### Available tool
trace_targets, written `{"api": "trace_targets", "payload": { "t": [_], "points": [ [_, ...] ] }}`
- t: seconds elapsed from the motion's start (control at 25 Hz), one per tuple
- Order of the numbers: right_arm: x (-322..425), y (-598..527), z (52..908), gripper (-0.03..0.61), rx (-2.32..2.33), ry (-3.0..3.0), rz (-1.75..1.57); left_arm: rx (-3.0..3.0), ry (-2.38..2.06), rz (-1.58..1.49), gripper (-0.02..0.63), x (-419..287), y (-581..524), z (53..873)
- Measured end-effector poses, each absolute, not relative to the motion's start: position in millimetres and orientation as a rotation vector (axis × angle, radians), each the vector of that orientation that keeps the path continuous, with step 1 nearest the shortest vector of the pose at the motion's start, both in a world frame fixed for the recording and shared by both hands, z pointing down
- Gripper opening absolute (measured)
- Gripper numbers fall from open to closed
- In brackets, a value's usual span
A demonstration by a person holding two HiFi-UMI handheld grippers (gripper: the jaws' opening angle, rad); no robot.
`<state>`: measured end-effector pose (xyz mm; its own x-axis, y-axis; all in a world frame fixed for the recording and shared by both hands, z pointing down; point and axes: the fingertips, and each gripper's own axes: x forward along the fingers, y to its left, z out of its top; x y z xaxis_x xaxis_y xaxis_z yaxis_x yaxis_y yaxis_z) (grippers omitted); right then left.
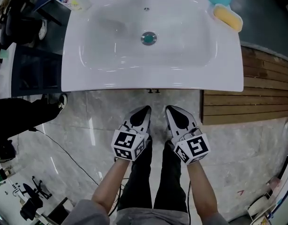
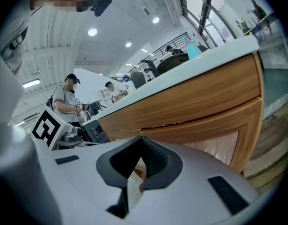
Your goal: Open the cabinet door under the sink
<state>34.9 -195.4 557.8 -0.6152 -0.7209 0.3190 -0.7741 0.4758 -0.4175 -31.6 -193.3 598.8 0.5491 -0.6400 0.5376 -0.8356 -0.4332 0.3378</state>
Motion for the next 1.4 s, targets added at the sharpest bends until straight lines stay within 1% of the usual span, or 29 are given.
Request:
{"api": "trace_targets", "payload": {
  "t": [0.32, 0.84, 0.92, 1.2, 1.4],
  "points": [
    [26.6, -193.6, 575.7, 0.008, 1.328, -2.612, 0.838, 2.188, -1.204, 0.487, 0.008, -38.1, -195.6, 624.3],
    [22.7, -200.9, 608.4, 0.008, 1.313, -2.604, 0.838, 2.125, -1.198, 0.581, 0.013, -35.7, -216.1, 690.1],
    [23.6, -201.3, 612.5, 0.008, 1.314, -2.601, 0.841, 2.105, -1.209, 0.592, 0.046, -37.3, -220.5, 698.4],
    [31.8, -203.8, 625.5, 0.008, 1.314, -2.578, 0.801, 2.018, -1.219, 0.605, 0.104, -41.9, -232.3, 723.7],
    [37.5, -206.7, 632.4, 0.008, 1.326, -2.579, 0.826, 1.983, -1.223, 0.588, 0.114, -41.1, -238.5, 731.7]
  ]
}}
